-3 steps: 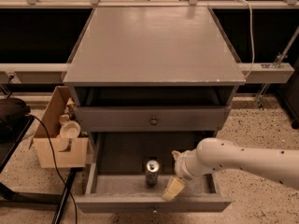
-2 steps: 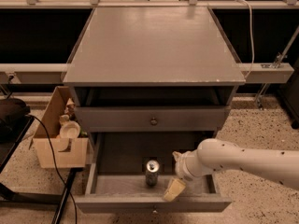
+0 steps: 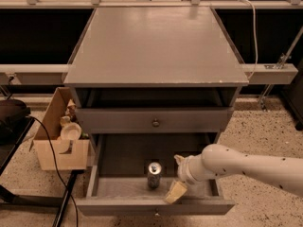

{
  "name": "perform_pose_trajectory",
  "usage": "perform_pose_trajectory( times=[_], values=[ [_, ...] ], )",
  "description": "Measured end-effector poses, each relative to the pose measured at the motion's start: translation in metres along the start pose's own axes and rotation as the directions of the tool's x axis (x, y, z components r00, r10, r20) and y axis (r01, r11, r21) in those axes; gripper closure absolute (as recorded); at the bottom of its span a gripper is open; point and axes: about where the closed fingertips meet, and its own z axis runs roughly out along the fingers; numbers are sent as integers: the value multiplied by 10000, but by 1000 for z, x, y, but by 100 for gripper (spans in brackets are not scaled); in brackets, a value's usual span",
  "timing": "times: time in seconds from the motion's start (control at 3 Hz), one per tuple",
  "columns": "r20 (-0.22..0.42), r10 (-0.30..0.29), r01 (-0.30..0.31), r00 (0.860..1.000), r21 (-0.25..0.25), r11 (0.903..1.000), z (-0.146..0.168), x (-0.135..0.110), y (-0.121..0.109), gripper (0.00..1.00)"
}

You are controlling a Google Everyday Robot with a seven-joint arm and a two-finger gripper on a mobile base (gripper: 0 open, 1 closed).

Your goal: Pick redbull can from middle drawer and place on counter

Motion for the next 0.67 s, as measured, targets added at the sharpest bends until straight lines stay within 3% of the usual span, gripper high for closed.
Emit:
perform_pose_trajectory(
  times=[0.33, 0.67],
  values=[
    [344, -10, 13, 9994, -66, 10000, 18, -4, -10, 2],
    [549, -133, 140, 9984, -124, 9998, 31, -15, -18, 32]
  ],
)
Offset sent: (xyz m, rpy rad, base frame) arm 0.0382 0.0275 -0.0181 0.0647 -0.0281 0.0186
